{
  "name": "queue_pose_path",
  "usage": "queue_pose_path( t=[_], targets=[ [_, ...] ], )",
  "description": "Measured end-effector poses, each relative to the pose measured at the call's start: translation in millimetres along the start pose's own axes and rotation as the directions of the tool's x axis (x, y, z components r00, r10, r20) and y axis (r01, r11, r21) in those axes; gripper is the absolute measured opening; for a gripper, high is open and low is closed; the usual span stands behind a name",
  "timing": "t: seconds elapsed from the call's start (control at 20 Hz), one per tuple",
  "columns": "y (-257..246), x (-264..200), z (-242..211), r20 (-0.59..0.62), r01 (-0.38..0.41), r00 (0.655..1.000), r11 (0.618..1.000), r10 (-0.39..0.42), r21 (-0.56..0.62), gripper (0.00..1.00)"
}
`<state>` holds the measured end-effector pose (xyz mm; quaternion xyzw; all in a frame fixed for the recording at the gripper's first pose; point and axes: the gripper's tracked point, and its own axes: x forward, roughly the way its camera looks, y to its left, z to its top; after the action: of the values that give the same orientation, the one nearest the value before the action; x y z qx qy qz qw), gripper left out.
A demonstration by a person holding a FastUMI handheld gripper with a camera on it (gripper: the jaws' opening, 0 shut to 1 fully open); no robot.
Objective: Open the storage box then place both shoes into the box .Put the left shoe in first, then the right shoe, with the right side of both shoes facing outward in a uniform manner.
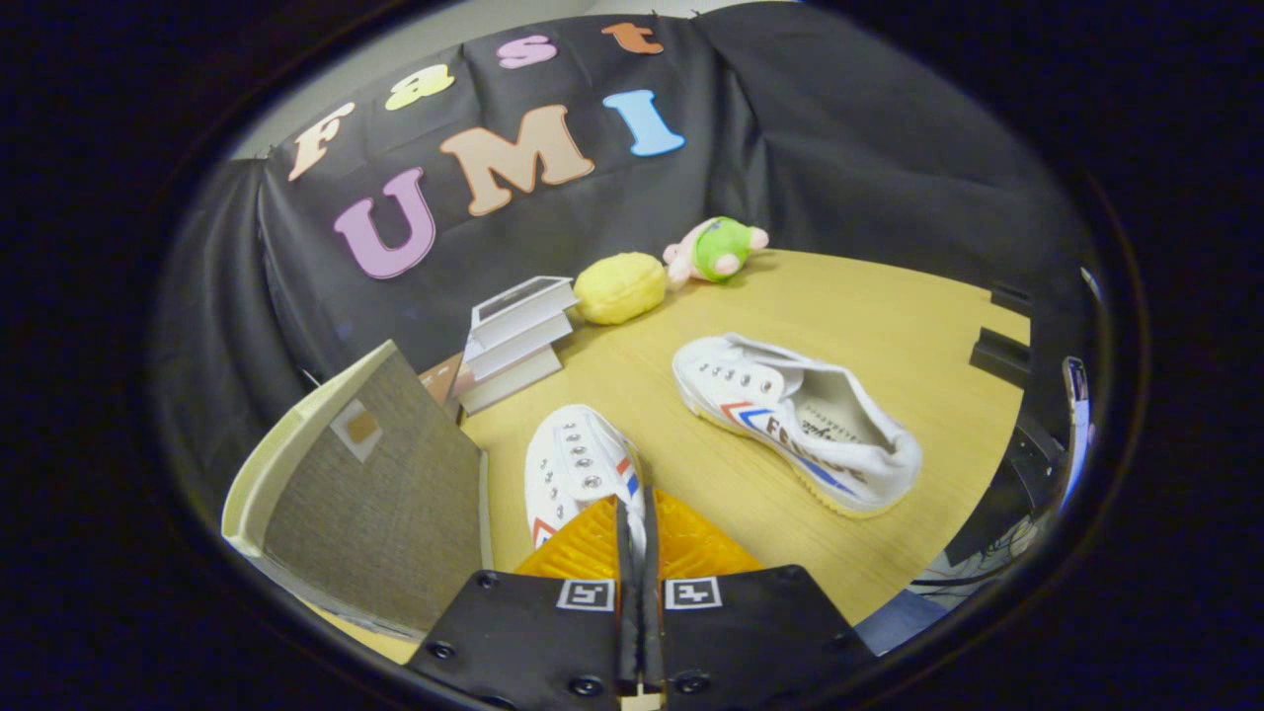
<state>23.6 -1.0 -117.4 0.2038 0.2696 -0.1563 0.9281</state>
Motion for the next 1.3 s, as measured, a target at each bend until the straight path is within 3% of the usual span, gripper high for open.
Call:
queue_pose_path(
  t=[0.5,0.75,1.0,1.3],
  targets=[
    [48,-58,117,0.233,-0.005,0.972,0.995,0.028,-0.097,0.05],
    [109,-86,156,0.295,-0.08,0.948,0.987,0.119,-0.14,0.05],
    [179,-104,141,0.252,-0.197,0.94,0.968,0.232,-0.156,0.05],
    [236,-97,68,0.093,-0.275,0.953,0.951,0.289,-0.142,0.05]
  ],
)
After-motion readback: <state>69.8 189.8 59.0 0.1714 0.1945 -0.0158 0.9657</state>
